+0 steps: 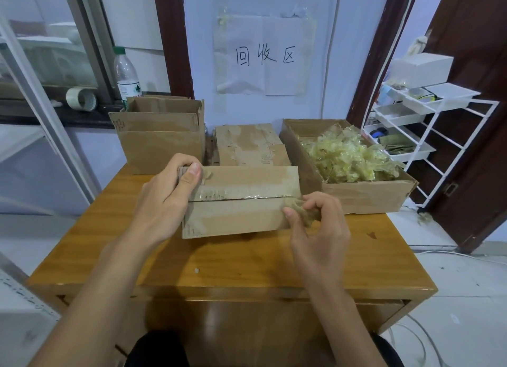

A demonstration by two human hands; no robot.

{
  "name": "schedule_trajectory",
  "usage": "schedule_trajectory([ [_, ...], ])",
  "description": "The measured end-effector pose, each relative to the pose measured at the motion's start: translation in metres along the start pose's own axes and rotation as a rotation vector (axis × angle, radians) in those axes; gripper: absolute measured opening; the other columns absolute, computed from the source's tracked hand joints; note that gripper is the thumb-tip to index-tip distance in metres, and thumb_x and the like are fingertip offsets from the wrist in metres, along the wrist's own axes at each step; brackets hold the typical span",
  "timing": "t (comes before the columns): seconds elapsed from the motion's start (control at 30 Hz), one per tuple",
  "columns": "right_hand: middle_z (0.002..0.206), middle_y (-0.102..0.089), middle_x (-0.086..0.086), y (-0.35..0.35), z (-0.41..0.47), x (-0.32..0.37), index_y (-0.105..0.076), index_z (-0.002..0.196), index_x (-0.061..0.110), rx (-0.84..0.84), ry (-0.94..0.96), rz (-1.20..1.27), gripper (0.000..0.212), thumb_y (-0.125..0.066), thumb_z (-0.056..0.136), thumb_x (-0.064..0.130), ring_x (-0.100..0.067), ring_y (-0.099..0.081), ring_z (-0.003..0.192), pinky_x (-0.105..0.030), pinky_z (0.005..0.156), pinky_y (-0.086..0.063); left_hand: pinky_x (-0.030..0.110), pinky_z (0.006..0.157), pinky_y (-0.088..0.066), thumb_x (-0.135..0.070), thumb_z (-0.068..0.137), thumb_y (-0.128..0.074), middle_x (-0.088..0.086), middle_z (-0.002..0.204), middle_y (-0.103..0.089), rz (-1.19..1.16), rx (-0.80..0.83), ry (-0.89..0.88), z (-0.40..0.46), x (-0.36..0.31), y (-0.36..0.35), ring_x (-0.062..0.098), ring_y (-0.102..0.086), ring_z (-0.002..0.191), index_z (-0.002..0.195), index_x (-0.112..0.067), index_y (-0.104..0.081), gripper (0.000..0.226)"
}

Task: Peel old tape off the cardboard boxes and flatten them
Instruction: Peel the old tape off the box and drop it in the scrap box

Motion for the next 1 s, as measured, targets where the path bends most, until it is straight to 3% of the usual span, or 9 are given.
schedule_trajectory([
  [0.1,0.098,-0.067,0.000,0.003,0.000,0.000,-0.060,0.094,0.012,-0.002,0.016,-0.021,0.022,-0.081,0.088,0.005,-0.011,-0.063,0.087,-0.008,0.079,-0.046,0.055,0.084,-0.051,-0.071,0.099,-0.027,-0.019,0.094,-0.065,0.019,0.003,-0.004,0.000,0.000,0.000,0.014,-0.062,0.090,0.110,-0.038,-0.056,0.045],
  [0.23,0.085,-0.068,0.003,0.004,-0.002,-0.001,-0.068,0.093,0.011,0.004,0.097,-0.113,0.019,-0.080,0.084,0.001,-0.010,-0.062,0.074,-0.018,0.067,-0.052,0.051,0.083,-0.050,-0.069,0.100,-0.027,-0.021,0.094,-0.065,0.052,0.008,-0.014,0.000,-0.001,-0.002,0.010,-0.061,0.089,0.110,-0.039,-0.056,0.043],
  [0.37,0.076,-0.064,0.006,0.005,0.000,-0.002,-0.067,0.089,0.011,0.028,0.134,-0.189,0.023,-0.082,0.079,-0.003,-0.005,-0.056,0.064,-0.007,0.060,-0.044,0.050,0.081,-0.051,-0.069,0.101,-0.027,-0.015,0.093,-0.068,0.072,0.009,-0.029,-0.002,0.000,-0.003,0.008,-0.062,0.088,0.111,-0.040,-0.055,0.042],
  [0.43,0.074,-0.063,0.007,0.006,0.001,-0.004,-0.066,0.090,0.012,0.035,0.121,-0.168,0.023,-0.082,0.080,-0.002,-0.008,-0.057,0.062,-0.013,0.057,-0.047,0.050,0.081,-0.051,-0.070,0.100,-0.026,-0.015,0.093,-0.068,0.063,0.006,-0.024,-0.002,0.001,-0.003,0.008,-0.062,0.088,0.111,-0.040,-0.056,0.044],
  [0.5,0.076,-0.061,0.007,0.007,0.002,-0.004,-0.064,0.092,0.014,0.053,0.110,-0.118,0.020,-0.079,0.084,0.003,-0.010,-0.057,0.063,-0.024,0.054,-0.051,0.051,0.082,-0.051,-0.070,0.100,-0.026,-0.014,0.093,-0.068,0.051,0.004,-0.017,-0.001,0.002,-0.003,0.009,-0.062,0.088,0.112,-0.039,-0.056,0.044],
  [0.67,0.080,-0.059,0.008,0.011,0.006,-0.002,-0.058,0.090,0.021,0.168,0.032,0.024,0.019,-0.075,0.093,0.028,-0.009,-0.055,0.072,-0.019,0.063,-0.044,0.049,0.080,-0.052,-0.068,0.101,-0.027,-0.012,0.091,-0.068,0.047,-0.019,-0.018,-0.002,0.003,-0.002,0.008,-0.062,0.086,0.110,-0.038,-0.056,0.043],
  [0.77,0.078,-0.056,0.010,0.007,0.008,-0.001,-0.053,0.081,0.024,0.242,-0.053,-0.018,0.033,-0.081,0.084,0.042,-0.009,-0.052,0.074,-0.016,0.067,-0.042,0.047,0.078,-0.051,-0.069,0.101,-0.027,-0.017,0.092,-0.067,0.057,-0.020,-0.021,-0.002,0.005,-0.004,0.006,-0.061,0.085,0.111,-0.038,-0.056,0.044],
  [0.9,0.075,-0.059,0.007,0.004,0.015,-0.006,-0.046,0.073,0.027,0.299,-0.217,-0.021,0.043,-0.087,0.081,0.031,-0.009,-0.055,0.074,-0.015,0.069,-0.044,0.046,0.078,-0.051,-0.068,0.101,-0.027,-0.016,0.091,-0.067,0.062,-0.009,-0.030,-0.002,0.006,-0.004,0.004,-0.061,0.085,0.112,-0.039,-0.056,0.043],
  [1.0,0.072,-0.058,0.006,0.007,0.019,-0.006,-0.046,0.076,0.023,0.361,-0.235,-0.001,0.038,-0.082,0.089,0.019,-0.010,-0.055,0.068,-0.017,0.060,-0.045,0.047,0.080,-0.051,-0.068,0.101,-0.027,-0.014,0.092,-0.068,0.083,0.010,-0.045,-0.002,0.006,-0.004,0.008,-0.062,0.087,0.113,-0.039,-0.056,0.043],
])
Point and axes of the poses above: each hand's wrist, its own z-axis towards the middle knuckle, its own y-axis out of the back of the hand, x = y × z, the point moved 2 cm from there along z, towards the middle knuckle
